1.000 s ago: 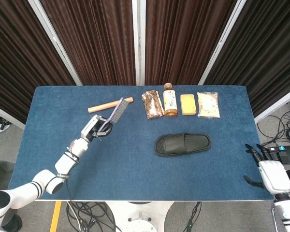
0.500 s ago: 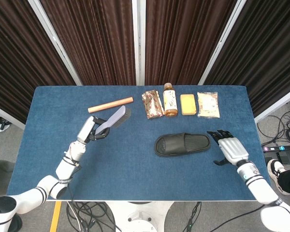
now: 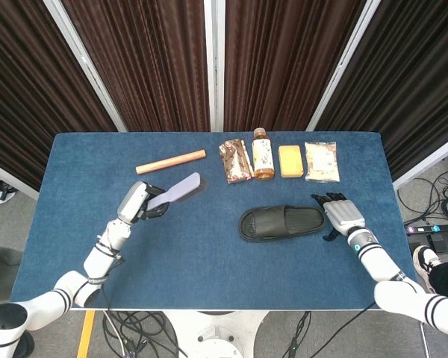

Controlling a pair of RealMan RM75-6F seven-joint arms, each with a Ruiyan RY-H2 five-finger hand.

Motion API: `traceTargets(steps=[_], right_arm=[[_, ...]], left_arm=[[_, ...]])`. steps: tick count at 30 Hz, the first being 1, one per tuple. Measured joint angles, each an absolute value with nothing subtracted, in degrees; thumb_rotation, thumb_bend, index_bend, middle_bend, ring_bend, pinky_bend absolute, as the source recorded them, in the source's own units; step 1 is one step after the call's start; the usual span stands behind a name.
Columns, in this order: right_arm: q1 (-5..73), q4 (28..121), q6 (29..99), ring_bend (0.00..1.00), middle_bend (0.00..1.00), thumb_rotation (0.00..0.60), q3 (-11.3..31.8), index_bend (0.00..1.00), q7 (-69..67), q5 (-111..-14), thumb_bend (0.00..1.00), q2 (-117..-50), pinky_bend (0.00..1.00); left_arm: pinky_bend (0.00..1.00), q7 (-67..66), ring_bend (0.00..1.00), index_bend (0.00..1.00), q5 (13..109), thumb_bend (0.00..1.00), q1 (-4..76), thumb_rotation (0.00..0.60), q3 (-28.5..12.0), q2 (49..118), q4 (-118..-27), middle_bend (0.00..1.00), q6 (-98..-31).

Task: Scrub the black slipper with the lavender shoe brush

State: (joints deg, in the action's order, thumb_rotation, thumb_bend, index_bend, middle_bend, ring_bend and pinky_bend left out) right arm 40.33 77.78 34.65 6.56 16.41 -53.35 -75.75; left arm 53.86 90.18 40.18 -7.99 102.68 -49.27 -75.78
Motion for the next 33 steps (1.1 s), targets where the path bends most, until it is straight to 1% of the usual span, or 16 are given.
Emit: traceTargets(steps=[4, 7, 9, 10, 11, 12, 13, 15, 18, 23, 29, 33], right_arm=[[42.64, 74.06, 33.23, 0.0, 0.19, 0.6, 5.78, 0.0, 17.02, -52.07, 0.04, -79.48, 0.06], [43.16, 72.69, 33.64, 0.03, 0.26, 0.6, 5.7, 0.06, 16.69, -52.42, 0.11, -81.1, 0.08], [43.2, 72.36, 34.48, 0.1, 0.34, 0.6, 5.81, 0.18, 16.19, -53.12, 0.18, -81.71, 0.14], [43.17, 72.22, 35.21, 0.12, 0.37, 0.6, 5.88, 0.21, 15.88, -53.75, 0.19, -82.06, 0.16], [43.11, 72.17, 35.78, 0.16, 0.42, 0.6, 5.93, 0.28, 15.62, -54.31, 0.21, -82.31, 0.2], [43.02, 72.16, 36.38, 0.19, 0.45, 0.6, 5.98, 0.32, 15.3, -54.92, 0.23, -82.55, 0.24], [42.88, 72.26, 37.21, 0.23, 0.47, 0.6, 6.08, 0.35, 14.76, -55.77, 0.25, -82.86, 0.28], [42.62, 72.68, 38.44, 0.26, 0.5, 0.6, 6.3, 0.39, 13.71, -57.05, 0.27, -83.28, 0.32], [42.39, 74.28, 39.63, 0.28, 0.51, 0.6, 6.88, 0.4, 11.76, -58.73, 0.27, -83.73, 0.35], [43.72, 76.8, 39.61, 0.28, 0.5, 0.6, 8.67, 0.41, 10.67, -59.06, 0.27, -84.73, 0.35], [46.95, 77.6, 38.66, 0.28, 0.48, 0.6, 9.93, 0.4, 13.51, -54.41, 0.27, -86.88, 0.35], [49.21, 77.62, 38.3, 0.28, 0.48, 0.6, 10.15, 0.39, 16.34, -50.36, 0.27, -88.52, 0.35]], left_arm=[[1.0, 50.84, 0.91, 1.0, 90.84, 0.82, 40.95, 0.6, -7.19, 103.03, -47.52, 1.0, -75.09], [1.0, 48.91, 0.91, 1.0, 91.54, 0.82, 41.6, 0.6, -6.49, 103.44, -46.0, 1.0, -74.68], [1.0, 47.7, 0.91, 1.0, 91.94, 0.82, 41.98, 0.6, -6.16, 103.68, -45.37, 1.0, -74.54], [1.0, 46.79, 0.92, 1.0, 92.27, 0.82, 42.26, 0.6, -5.89, 103.82, -44.95, 1.0, -74.44], [1.0, 46.07, 0.91, 1.0, 92.56, 0.82, 42.5, 0.6, -5.65, 103.91, -44.63, 1.0, -74.35], [1.0, 45.37, 0.91, 1.0, 92.89, 0.82, 42.76, 0.6, -5.37, 103.99, -44.34, 1.0, -74.23], [1.0, 44.53, 0.91, 1.0, 93.36, 0.82, 43.17, 0.6, -4.94, 104.07, -44.0, 1.0, -74.02], [1.0, 43.43, 0.92, 1.0, 93.94, 0.82, 43.73, 0.6, -4.43, 104.14, -43.56, 1.0, -73.74], [1.0, 41.7, 0.91, 1.0, 94.75, 0.82, 44.51, 0.6, -3.71, 104.24, -42.71, 1.0, -73.44], [1.0, 38.84, 0.92, 1.0, 95.71, 0.82, 45.76, 0.6, -2.95, 104.43, -40.94, 1.0, -73.12], [1.0, 34.82, 0.92, 1.0, 96.69, 0.82, 47.41, 0.6, -1.85, 104.92, -37.36, 1.0, -71.77], [1.0, 33.2, 0.92, 1.0, 96.99, 0.82, 48.37, 0.6, -0.91, 105.82, -35.25, 1.0, -69.69]])
